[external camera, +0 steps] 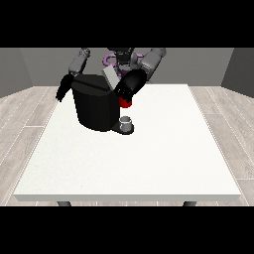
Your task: Insert the coffee pod into the coffee machine and close the lid
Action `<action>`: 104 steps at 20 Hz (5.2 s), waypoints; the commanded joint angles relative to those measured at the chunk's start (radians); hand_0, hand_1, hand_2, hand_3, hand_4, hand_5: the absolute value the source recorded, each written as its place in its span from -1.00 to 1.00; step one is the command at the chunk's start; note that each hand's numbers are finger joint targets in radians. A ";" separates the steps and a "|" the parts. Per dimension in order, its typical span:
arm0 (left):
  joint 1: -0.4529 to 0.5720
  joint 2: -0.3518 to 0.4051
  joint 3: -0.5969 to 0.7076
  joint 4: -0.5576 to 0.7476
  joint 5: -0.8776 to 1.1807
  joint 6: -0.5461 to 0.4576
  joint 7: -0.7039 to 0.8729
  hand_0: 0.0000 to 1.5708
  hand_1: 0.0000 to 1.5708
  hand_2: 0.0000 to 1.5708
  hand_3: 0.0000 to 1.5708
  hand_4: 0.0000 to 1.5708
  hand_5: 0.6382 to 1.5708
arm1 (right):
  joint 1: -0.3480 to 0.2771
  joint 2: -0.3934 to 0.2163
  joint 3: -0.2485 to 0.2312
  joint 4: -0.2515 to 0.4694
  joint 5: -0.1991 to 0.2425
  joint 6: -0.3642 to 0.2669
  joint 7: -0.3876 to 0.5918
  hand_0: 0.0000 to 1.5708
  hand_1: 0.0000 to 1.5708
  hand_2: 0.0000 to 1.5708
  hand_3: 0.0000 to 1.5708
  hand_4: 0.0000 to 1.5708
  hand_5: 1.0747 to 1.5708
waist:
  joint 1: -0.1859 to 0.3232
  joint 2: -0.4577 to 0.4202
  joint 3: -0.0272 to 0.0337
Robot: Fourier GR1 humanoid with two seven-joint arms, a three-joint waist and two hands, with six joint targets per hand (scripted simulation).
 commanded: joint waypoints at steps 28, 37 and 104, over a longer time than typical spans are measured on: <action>0.126 -0.040 -0.022 0.002 -0.045 0.008 -0.025 -1.00 -1.00 -1.00 -0.93 -1.00 1.00 | 0.145 -0.021 -0.048 0.088 -0.027 0.019 -0.036 -1.00 -1.00 -1.00 -1.00 -1.00 1.00 | 0.123 -0.192 0.0001; 0.372 -0.294 0.161 -0.029 0.234 0.033 -0.104 -1.00 -1.00 -1.00 -1.00 -0.53 1.00 | 0.316 -0.029 -0.085 0.131 -0.055 0.028 -0.092 -1.00 -1.00 -1.00 -1.00 -1.00 1.00 | 0.266 -0.413 -0.0024; 1.059 -0.416 0.028 -0.776 0.713 0.015 0.160 -1.00 -1.00 -1.00 -1.00 -0.54 1.00 | -0.306 -0.073 -0.014 0.290 -0.138 0.211 0.052 -1.00 -1.00 -1.00 -1.00 -0.85 1.00 | 0.504 -0.331 -0.0007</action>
